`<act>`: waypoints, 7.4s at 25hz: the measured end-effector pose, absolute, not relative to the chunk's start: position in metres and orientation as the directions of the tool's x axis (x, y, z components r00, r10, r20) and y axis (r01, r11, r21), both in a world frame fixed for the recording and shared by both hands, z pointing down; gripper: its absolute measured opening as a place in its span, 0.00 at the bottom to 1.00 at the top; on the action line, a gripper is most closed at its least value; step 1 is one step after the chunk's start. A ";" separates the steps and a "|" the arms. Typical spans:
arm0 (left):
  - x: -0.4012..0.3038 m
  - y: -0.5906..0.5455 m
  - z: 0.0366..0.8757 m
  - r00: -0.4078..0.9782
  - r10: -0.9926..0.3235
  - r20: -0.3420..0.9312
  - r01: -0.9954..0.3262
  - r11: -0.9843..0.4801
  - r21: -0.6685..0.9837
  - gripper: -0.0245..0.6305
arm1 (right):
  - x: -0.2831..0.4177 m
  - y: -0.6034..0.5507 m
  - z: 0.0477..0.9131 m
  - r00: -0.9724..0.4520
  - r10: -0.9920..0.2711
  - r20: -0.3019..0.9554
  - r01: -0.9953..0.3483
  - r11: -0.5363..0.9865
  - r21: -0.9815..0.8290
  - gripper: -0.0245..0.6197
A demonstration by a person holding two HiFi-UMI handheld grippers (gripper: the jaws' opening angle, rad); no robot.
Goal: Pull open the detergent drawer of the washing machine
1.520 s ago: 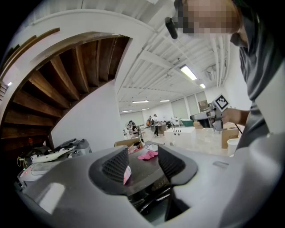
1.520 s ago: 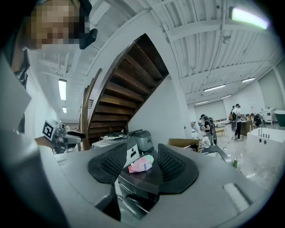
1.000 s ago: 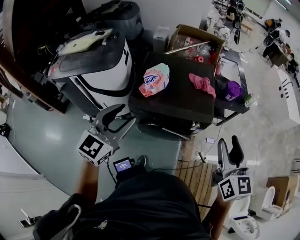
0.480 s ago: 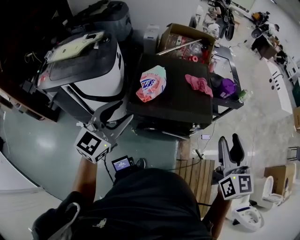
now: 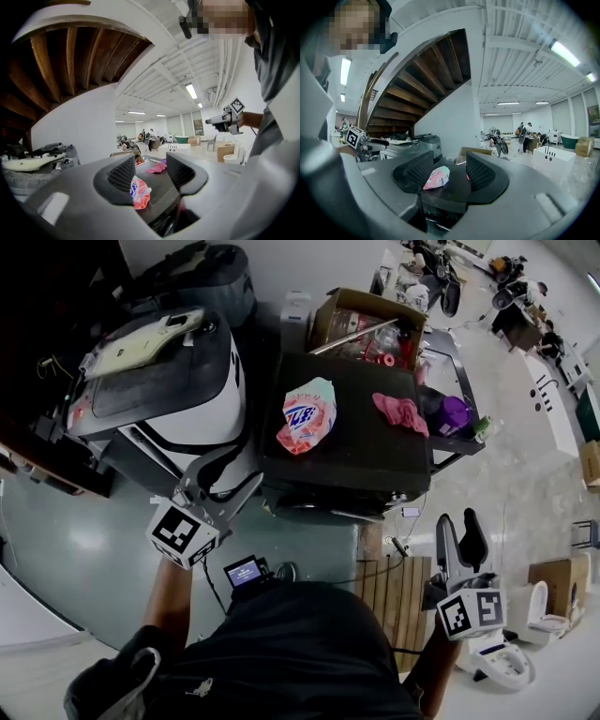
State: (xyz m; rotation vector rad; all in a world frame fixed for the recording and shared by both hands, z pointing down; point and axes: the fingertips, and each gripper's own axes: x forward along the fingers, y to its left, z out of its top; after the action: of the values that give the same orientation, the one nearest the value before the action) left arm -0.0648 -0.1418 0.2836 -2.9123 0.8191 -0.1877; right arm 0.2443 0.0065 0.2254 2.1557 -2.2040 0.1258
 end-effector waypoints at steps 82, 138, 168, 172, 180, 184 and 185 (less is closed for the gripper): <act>-0.025 -0.200 0.724 0.836 -0.464 0.294 -0.525 -0.517 0.676 0.45 | 0.226 -0.072 0.303 -0.129 -0.882 0.452 -0.983 0.175 0.061 0.37; -0.021 -0.226 0.725 0.841 -0.468 -0.272 0.014 -0.484 0.875 0.63 | 0.217 -0.050 0.441 -0.120 -0.712 0.692 -0.991 0.128 -0.040 0.37; 0.036 -0.219 0.722 0.773 -0.567 -0.285 0.032 -0.414 0.910 0.59 | 0.210 -0.015 0.512 -0.131 -0.591 0.796 -0.991 0.109 -0.082 0.37; 0.032 -0.214 0.722 0.808 -0.511 -0.293 0.040 -0.449 0.893 0.54 | 0.212 -0.005 0.515 -0.126 -0.581 0.804 -0.991 0.104 -0.080 0.37; 0.016 -0.146 0.719 0.843 -0.464 -0.270 0.057 -0.423 0.904 0.50 | 0.212 -0.006 0.524 -0.145 -0.575 0.805 -0.989 0.096 -0.110 0.37; 0.009 -0.113 0.716 0.852 -0.462 -0.247 0.053 -0.394 0.917 0.50 | 0.208 -0.015 0.519 -0.176 -0.587 0.790 -0.984 0.119 -0.130 0.37; 0.007 -0.107 0.715 0.853 -0.462 -0.243 0.052 -0.388 0.920 0.50 | 0.208 -0.017 0.519 -0.180 -0.591 0.786 -0.983 0.121 -0.135 0.37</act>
State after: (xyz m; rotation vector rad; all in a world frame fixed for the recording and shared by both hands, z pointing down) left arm 0.0066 -0.1072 0.7149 -4.0504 0.6506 1.2126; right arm 0.2083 -0.0171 0.5195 1.5213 -1.8403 0.9010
